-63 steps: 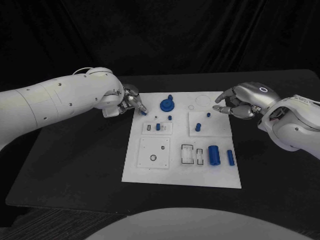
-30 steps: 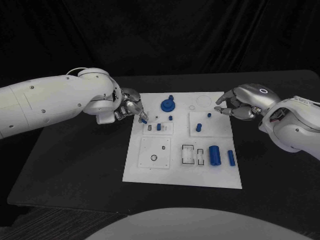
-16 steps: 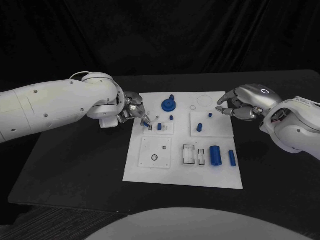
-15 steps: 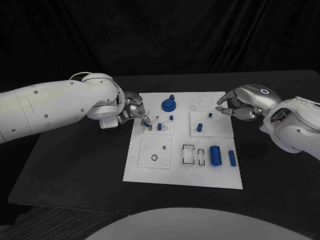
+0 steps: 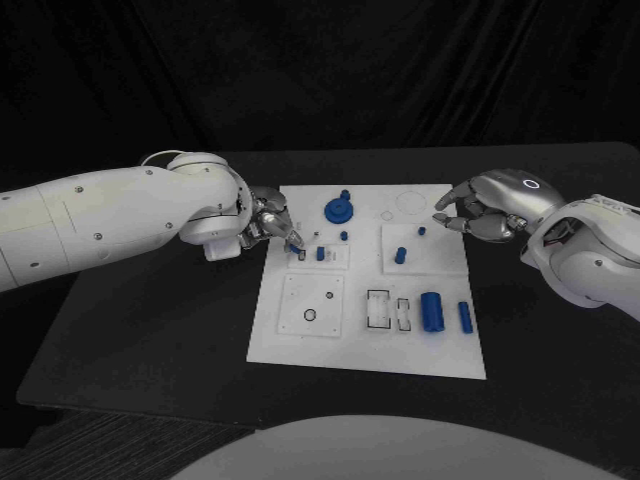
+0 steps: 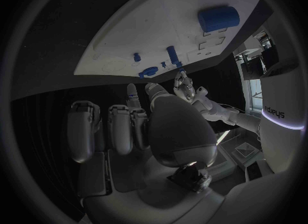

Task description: Assemble the parts on the task board

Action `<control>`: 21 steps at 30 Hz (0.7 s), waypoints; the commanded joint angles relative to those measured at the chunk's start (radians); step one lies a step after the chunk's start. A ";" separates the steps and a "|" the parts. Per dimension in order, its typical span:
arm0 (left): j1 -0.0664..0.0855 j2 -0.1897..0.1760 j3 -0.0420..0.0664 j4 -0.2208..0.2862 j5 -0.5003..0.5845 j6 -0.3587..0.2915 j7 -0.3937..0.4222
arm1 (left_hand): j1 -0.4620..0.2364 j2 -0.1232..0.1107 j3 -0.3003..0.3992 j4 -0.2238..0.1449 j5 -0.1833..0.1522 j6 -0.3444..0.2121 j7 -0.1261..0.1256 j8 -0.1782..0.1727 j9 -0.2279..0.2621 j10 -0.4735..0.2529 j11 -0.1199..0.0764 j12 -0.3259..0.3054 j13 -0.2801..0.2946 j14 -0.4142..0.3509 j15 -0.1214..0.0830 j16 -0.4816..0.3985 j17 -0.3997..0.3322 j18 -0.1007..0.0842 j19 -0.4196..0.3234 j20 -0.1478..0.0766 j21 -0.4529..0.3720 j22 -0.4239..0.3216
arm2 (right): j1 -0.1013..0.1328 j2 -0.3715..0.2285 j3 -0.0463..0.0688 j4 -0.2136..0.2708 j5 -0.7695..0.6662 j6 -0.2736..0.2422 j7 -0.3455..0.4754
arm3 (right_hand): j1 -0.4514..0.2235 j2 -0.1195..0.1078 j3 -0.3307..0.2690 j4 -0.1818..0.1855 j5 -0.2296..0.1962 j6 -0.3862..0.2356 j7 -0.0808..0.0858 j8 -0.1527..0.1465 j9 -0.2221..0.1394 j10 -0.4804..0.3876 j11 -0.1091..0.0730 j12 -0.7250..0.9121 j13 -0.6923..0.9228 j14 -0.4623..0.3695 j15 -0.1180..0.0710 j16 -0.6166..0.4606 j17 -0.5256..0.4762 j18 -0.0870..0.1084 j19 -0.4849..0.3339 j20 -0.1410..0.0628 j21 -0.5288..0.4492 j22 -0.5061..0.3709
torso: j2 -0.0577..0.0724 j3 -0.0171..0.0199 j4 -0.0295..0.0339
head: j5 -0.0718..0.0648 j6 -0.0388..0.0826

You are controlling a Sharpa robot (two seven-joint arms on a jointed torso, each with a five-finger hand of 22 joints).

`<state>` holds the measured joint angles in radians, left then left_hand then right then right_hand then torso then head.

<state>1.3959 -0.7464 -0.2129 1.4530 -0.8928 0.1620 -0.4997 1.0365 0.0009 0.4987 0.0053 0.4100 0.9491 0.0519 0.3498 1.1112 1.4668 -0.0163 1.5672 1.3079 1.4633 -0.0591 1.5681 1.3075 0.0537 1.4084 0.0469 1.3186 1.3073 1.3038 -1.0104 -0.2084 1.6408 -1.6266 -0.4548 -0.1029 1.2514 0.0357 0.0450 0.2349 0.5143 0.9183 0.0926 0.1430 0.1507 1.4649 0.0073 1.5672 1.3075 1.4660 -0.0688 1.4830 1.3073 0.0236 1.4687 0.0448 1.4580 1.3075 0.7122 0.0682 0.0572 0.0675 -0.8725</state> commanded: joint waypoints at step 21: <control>-0.030 0.025 0.000 -0.024 0.005 -0.027 0.025 | 0.000 0.016 0.023 -0.010 -0.008 0.004 -0.008 0.001 0.002 0.104 -0.007 0.004 0.263 0.107 -0.007 0.003 0.263 0.009 0.006 0.000 -0.003 0.180 | -0.010 0.003 0.001 -0.003 -0.003 -0.007 -0.013 | 0.017 -0.003 0.014 -0.005 0.021 0.008 0.000 -0.007 -0.001 0.106 0.008 0.004 0.263 0.074 0.003 -0.003 0.084 0.006 0.050 0.000 -0.005 0.224 | 0.000 0.0010 -0.0022 | 0.002 0.000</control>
<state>1.3680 -0.7236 -0.2134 1.4296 -0.8928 0.1424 -0.4942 1.0325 0.0048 0.5098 -0.0001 0.4034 0.9489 0.0517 0.3484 1.1117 1.4666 -0.0162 1.5672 1.3077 1.4633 -0.0591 1.5681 1.3074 0.0537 1.4083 0.0469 1.3186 1.3073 1.2966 -1.0079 -0.2083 1.6376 -1.6265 -0.4552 -0.1029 1.2598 0.0355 0.0515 0.2303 0.5289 0.9183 0.0926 0.1430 0.1507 1.4645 0.0069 1.5672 1.3075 1.4660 -0.0688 1.4830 1.3073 0.0237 1.4687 0.0448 1.4580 1.3073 0.7132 0.0699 0.0566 0.0686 -0.8725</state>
